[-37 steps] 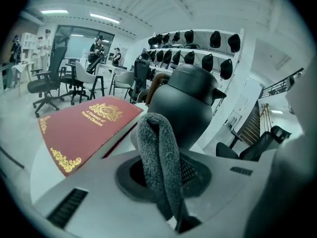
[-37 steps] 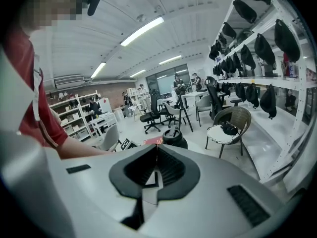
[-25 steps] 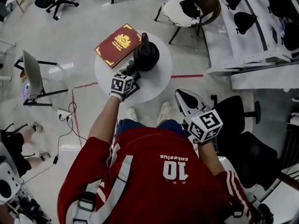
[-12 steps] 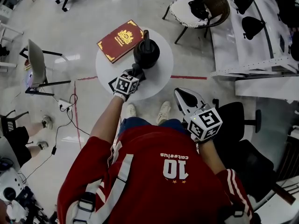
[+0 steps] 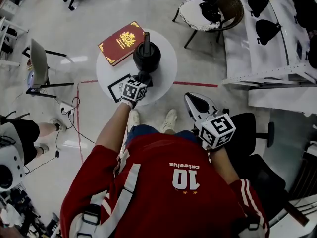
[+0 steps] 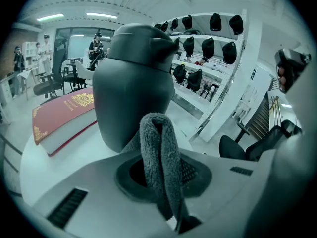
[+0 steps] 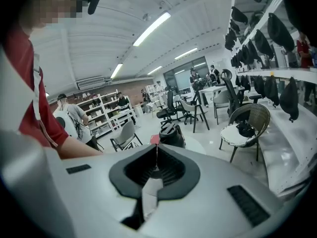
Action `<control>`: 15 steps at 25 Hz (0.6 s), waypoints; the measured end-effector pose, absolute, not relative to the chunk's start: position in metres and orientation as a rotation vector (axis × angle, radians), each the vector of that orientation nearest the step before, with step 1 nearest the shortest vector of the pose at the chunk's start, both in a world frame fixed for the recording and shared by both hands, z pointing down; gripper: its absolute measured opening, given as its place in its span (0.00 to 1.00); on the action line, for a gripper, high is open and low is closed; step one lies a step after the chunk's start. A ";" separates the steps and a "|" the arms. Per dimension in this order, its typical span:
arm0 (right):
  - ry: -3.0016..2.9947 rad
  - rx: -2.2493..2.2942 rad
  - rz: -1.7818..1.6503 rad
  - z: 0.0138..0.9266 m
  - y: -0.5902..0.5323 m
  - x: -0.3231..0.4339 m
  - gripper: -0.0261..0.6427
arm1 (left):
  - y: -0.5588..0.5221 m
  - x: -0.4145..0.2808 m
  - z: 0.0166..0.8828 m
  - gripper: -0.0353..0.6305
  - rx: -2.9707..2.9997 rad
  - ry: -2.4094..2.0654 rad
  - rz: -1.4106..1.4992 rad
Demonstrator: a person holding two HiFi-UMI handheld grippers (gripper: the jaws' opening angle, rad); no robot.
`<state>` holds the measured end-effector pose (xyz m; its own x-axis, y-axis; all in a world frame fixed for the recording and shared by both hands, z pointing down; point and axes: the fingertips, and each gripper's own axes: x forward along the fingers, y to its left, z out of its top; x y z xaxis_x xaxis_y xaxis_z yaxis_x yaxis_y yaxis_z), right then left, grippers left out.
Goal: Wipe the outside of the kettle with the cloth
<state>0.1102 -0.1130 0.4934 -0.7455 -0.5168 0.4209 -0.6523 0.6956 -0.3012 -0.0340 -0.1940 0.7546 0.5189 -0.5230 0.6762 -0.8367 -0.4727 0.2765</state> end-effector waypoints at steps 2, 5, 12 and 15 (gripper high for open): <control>-2.610 0.906 0.631 0.494 -0.114 0.118 0.06 | -0.195 -0.028 0.755 0.12 2.156 -1.121 0.683; -2.616 0.890 0.629 0.497 -0.115 0.133 0.06 | -0.197 -0.018 0.755 0.12 2.142 -1.145 0.677; -2.637 0.882 0.630 0.501 -0.129 0.162 0.06 | -0.211 0.008 0.754 0.12 2.142 -1.163 0.683; -2.645 0.884 0.632 0.503 -0.134 0.171 0.06 | -0.218 0.020 0.752 0.12 2.138 -1.164 0.666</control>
<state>0.1705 -0.1344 0.5030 -0.7731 -0.4988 0.3917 -0.6220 0.7171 -0.3145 0.0202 -0.2184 0.7525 0.4875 -0.5566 0.6727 -0.8620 -0.4292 0.2695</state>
